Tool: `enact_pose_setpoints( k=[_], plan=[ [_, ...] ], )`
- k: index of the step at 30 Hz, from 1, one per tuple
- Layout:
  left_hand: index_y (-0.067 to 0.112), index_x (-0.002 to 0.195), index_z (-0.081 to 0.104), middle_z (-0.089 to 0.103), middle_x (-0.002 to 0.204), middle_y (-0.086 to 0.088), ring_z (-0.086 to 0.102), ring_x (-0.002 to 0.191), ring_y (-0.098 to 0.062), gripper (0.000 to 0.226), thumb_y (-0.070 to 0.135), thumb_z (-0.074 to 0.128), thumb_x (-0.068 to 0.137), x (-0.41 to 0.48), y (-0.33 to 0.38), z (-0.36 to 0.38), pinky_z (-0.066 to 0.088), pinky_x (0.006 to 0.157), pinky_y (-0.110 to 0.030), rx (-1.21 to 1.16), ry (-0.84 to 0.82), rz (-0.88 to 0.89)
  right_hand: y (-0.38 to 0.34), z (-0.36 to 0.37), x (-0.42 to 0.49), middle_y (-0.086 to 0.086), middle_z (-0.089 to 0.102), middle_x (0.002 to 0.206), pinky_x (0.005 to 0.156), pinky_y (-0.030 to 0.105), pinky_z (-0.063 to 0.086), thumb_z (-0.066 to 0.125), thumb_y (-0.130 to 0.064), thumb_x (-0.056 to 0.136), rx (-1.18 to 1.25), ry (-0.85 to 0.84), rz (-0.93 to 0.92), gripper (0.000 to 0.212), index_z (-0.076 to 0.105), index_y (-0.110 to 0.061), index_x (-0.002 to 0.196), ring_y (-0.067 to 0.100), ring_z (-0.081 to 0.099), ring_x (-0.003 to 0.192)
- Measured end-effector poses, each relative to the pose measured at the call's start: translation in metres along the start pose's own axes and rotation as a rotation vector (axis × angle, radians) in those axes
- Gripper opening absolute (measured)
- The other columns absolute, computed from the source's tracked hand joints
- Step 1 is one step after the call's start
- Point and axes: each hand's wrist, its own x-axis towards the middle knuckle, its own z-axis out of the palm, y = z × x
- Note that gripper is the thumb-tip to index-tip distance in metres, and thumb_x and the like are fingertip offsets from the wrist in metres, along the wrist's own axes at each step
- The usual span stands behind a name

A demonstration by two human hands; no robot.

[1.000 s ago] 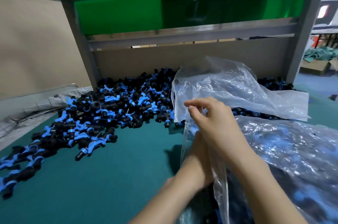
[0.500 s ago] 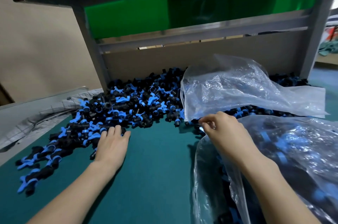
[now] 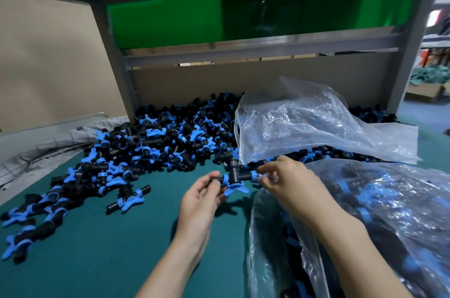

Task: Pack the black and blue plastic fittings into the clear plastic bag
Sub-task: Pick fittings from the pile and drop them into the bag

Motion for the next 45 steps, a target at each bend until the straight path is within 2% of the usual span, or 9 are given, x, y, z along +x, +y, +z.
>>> enact_pose_setpoints(
  k=[5,9,15,21,28,31,34,37,45],
  plan=[
    [0.005,0.107,0.066,0.074,0.098,-0.011,0.071,0.087,-0.017,0.02,0.005,0.061,0.087,-0.003,-0.009,-0.001,0.056,0.074,-0.021,-0.149,-0.107,-0.081,0.003,-0.001,0.002,-0.009,0.051,0.105,0.08,0.033,0.046,0.052,-0.041,0.099,-0.017,-0.013,-0.027,0.026,0.065,-0.039,0.122,0.022,0.058,0.106],
    [0.011,0.101,0.072,0.073,0.107,-0.015,0.071,0.095,-0.018,0.025,0.011,0.067,0.077,-0.003,-0.007,-0.003,0.057,0.08,-0.024,-0.187,-0.155,-0.083,0.004,-0.002,0.004,-0.009,0.052,0.106,0.081,0.034,0.047,0.053,-0.041,0.099,-0.017,-0.024,-0.036,0.026,0.064,-0.038,0.123,0.022,0.057,0.104],
    [0.021,0.099,0.077,0.072,0.111,-0.012,0.066,0.099,-0.016,0.026,0.015,0.071,0.075,-0.006,-0.007,-0.007,0.049,0.1,-0.03,-0.144,-0.21,-0.083,0.005,-0.004,0.004,-0.01,0.048,0.106,0.083,0.034,0.046,0.05,-0.044,0.1,-0.022,-0.064,-0.032,0.031,0.059,-0.039,0.129,0.021,0.056,0.106],
    [0.022,0.1,0.077,0.073,0.108,-0.009,0.068,0.097,-0.012,0.029,0.015,0.072,0.073,-0.004,-0.006,-0.008,0.05,0.097,-0.026,-0.207,-0.206,-0.107,0.004,-0.004,0.002,-0.008,0.053,0.112,0.08,0.034,0.045,0.048,-0.046,0.101,-0.042,-0.081,-0.041,0.032,0.059,-0.038,0.129,0.021,0.056,0.106],
    [0.018,0.105,0.075,0.069,0.122,-0.008,0.065,0.114,-0.017,0.028,0.013,0.069,0.078,-0.002,-0.006,-0.01,0.047,0.105,-0.031,-0.244,-0.238,-0.093,0.005,-0.002,0.002,-0.009,0.054,0.11,0.081,0.034,0.045,0.05,-0.048,0.099,-0.044,-0.085,-0.041,0.028,0.062,-0.037,0.122,0.02,0.055,0.105],
    [0.016,0.111,0.074,0.07,0.118,-0.006,0.065,0.112,-0.015,0.033,0.011,0.068,0.079,-0.003,-0.008,-0.009,0.05,0.101,-0.029,-0.224,-0.233,-0.09,0.005,-0.002,0.001,-0.011,0.055,0.113,0.082,0.033,0.046,0.052,-0.047,0.099,-0.044,-0.063,-0.045,0.024,0.061,-0.036,0.117,0.018,0.055,0.105],
    [0.025,0.112,0.074,0.072,0.099,0.003,0.066,0.097,-0.006,0.036,0.014,0.068,0.077,-0.004,-0.009,-0.008,0.052,0.088,-0.024,-0.136,-0.201,-0.081,0.005,-0.002,0.001,-0.012,0.057,0.116,0.081,0.032,0.045,0.053,-0.046,0.098,-0.045,-0.044,-0.049,0.02,0.058,-0.036,0.115,0.017,0.056,0.107],
    [0.028,0.112,0.074,0.07,0.089,0.006,0.064,0.085,-0.003,0.037,0.015,0.069,0.077,-0.004,-0.01,-0.01,0.052,0.082,-0.021,-0.096,-0.203,-0.079,0.003,-0.002,0.001,-0.013,0.057,0.116,0.081,0.032,0.044,0.054,-0.045,0.097,-0.053,-0.038,-0.051,0.019,0.057,-0.036,0.113,0.017,0.056,0.108],
    [0.031,0.109,0.074,0.07,0.09,0.005,0.063,0.081,-0.004,0.04,0.023,0.073,0.07,-0.007,-0.007,-0.009,0.048,0.075,-0.02,-0.063,-0.193,-0.084,0.002,-0.004,-0.002,-0.013,0.058,0.112,0.082,0.035,0.046,0.056,-0.043,0.097,-0.032,-0.035,-0.044,0.015,0.057,-0.036,0.109,0.018,0.056,0.103]
  ],
)
